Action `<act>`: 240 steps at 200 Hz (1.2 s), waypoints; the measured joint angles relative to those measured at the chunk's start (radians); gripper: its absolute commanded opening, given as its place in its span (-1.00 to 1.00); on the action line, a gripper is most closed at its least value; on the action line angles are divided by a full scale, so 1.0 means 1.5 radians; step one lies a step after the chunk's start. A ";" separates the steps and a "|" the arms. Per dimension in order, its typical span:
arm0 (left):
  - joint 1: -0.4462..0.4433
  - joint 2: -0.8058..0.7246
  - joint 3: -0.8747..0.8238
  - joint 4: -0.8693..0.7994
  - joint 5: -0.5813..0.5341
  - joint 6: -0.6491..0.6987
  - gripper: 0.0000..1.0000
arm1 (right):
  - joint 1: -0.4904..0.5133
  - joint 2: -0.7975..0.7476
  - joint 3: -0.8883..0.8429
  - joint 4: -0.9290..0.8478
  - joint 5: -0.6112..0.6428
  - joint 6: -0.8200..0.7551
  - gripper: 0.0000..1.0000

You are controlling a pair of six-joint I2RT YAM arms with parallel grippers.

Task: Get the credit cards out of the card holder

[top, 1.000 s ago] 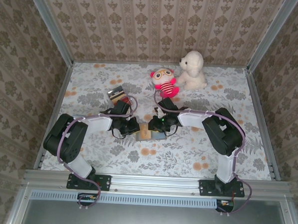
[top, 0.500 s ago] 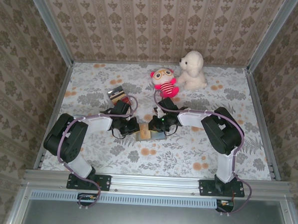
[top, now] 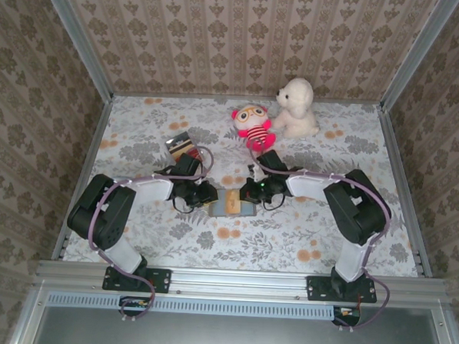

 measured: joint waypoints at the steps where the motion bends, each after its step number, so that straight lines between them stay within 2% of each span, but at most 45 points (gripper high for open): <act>1: 0.000 0.000 0.000 0.000 0.000 0.000 -0.49 | 0.000 -0.002 -0.001 0.000 0.000 0.000 -0.94; 48: 0.011 -0.019 0.017 -0.013 0.018 0.002 -0.28 | -0.003 -0.068 -0.019 0.008 0.000 -0.005 -0.96; 104: 0.053 -0.126 0.040 0.001 0.068 0.003 0.12 | -0.031 -0.161 -0.078 0.071 -0.016 0.016 -0.97; 143: 0.065 -0.166 0.039 0.025 0.112 -0.010 0.59 | -0.049 -0.187 -0.111 0.178 -0.067 0.073 -0.97; 160: 0.066 -0.177 0.034 0.056 0.136 -0.024 0.72 | -0.053 -0.187 -0.120 0.237 -0.094 0.110 -0.97; 187: 0.068 -0.181 0.024 0.119 0.180 -0.056 0.75 | -0.055 -0.187 -0.124 0.328 -0.129 0.168 -0.97; 207: 0.068 -0.181 0.022 0.156 0.211 -0.077 0.69 | -0.055 -0.187 -0.126 0.387 -0.149 0.206 -0.97; 219: 0.068 -0.180 0.022 0.176 0.227 -0.088 0.58 | -0.055 -0.186 -0.128 0.418 -0.160 0.226 -0.96; 240: 0.068 -0.176 0.022 0.204 0.249 -0.104 0.27 | -0.055 -0.180 -0.130 0.460 -0.174 0.254 -0.96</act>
